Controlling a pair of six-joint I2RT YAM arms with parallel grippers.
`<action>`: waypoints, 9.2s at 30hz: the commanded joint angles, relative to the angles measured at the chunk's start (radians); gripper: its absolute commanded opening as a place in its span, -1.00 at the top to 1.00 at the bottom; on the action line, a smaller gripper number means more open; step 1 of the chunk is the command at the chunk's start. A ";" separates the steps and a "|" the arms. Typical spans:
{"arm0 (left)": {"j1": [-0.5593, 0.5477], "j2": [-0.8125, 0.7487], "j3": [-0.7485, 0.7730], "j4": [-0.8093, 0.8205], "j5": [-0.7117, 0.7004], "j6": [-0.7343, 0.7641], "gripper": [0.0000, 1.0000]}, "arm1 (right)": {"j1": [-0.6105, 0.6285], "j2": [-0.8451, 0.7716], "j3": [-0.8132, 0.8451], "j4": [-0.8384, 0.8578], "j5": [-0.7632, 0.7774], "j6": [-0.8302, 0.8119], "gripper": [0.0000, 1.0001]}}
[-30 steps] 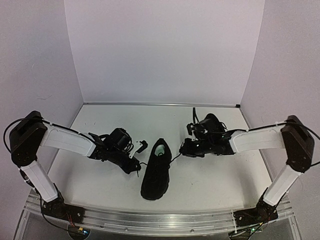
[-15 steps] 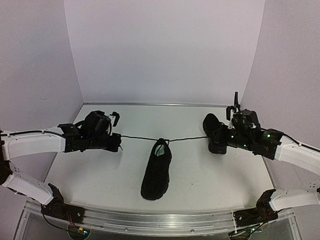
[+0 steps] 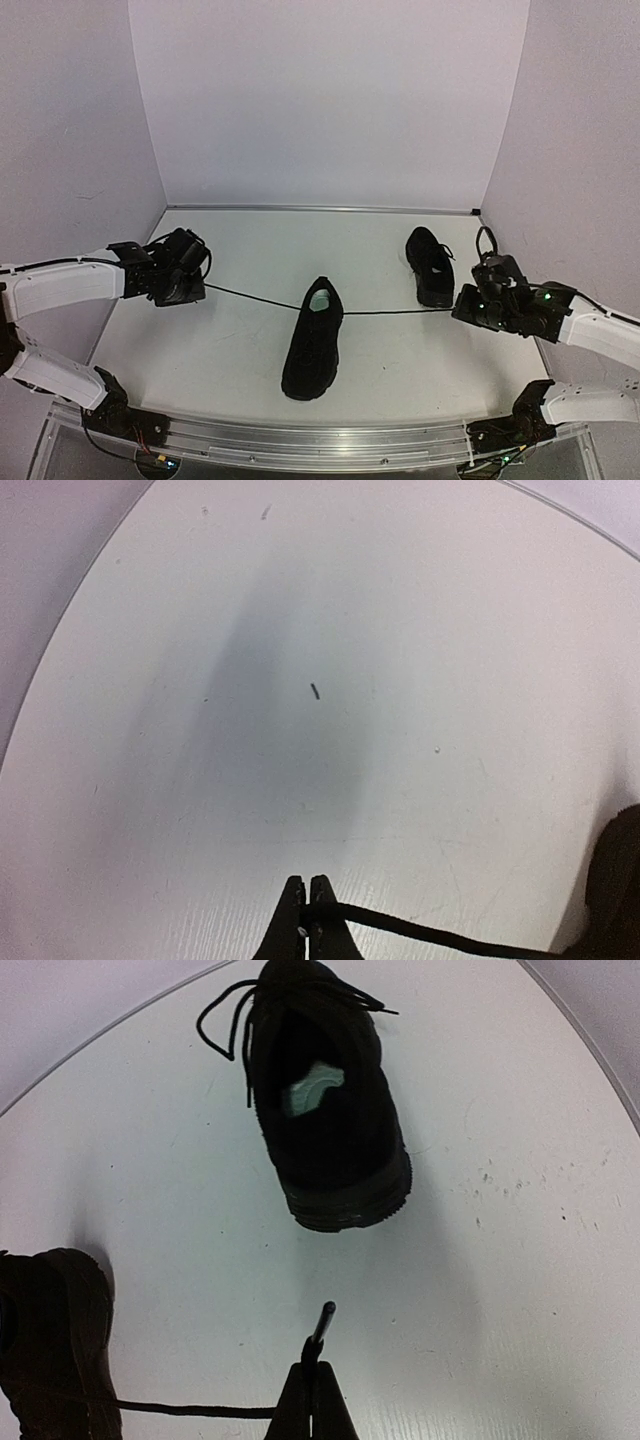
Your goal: Tie the shoes
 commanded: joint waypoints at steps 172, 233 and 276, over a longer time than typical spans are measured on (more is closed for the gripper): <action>-0.126 0.269 -0.015 0.915 1.011 1.176 1.00 | 0.000 0.526 0.077 0.042 -0.500 -0.230 -0.52; -0.147 0.204 -0.094 0.990 0.945 1.281 1.00 | 0.125 0.849 0.988 0.200 -0.496 -0.442 1.00; -0.167 0.210 -0.104 0.987 0.910 1.312 1.00 | 0.172 0.828 0.800 0.216 -0.974 -0.559 -0.15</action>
